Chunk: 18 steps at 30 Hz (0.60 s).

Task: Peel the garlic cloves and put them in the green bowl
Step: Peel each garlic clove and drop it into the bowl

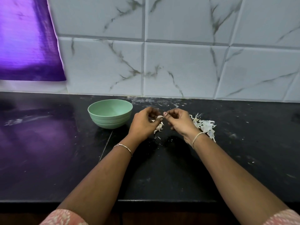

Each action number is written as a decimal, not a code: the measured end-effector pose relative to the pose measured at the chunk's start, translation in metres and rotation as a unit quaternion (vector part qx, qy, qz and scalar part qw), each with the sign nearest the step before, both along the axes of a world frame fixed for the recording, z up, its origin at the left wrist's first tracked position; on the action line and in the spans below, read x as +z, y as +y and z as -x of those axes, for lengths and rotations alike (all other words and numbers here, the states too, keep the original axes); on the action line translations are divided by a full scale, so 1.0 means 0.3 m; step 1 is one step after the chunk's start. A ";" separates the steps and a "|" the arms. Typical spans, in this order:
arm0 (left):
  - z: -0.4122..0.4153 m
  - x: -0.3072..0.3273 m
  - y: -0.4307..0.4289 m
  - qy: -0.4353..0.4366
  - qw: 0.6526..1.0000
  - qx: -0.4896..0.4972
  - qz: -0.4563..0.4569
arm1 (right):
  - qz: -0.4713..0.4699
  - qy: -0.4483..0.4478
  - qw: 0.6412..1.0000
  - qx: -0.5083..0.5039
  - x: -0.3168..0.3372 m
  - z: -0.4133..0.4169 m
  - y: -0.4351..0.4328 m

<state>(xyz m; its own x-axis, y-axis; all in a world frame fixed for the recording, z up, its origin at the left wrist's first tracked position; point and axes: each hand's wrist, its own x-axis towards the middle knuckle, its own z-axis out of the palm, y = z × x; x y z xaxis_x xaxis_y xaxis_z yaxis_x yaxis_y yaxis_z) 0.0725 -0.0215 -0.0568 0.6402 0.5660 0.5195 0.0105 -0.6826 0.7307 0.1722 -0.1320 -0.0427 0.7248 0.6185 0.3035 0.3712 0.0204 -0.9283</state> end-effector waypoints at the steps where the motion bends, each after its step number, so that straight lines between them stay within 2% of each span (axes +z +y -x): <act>1: 0.000 0.002 0.004 -0.002 1.000 0.010 0.003 | -0.014 -0.017 1.000 -0.006 0.004 -0.004 -0.003; 5: 0.001 0.012 0.003 -0.006 1.000 0.020 0.020 | -0.049 -0.007 0.996 0.068 0.014 0.011 -0.014; 10: 0.002 0.017 0.004 -0.010 0.990 -0.050 0.133 | -0.059 0.022 0.994 0.084 0.004 0.016 -0.004; 13: -0.001 0.014 0.003 -0.005 0.987 -0.068 0.143 | -0.069 0.054 0.993 0.078 0.004 0.008 -0.004; 18: 0.006 0.024 -0.014 -0.036 0.990 -0.046 0.132 | -0.082 0.132 0.983 0.099 0.008 0.017 -0.013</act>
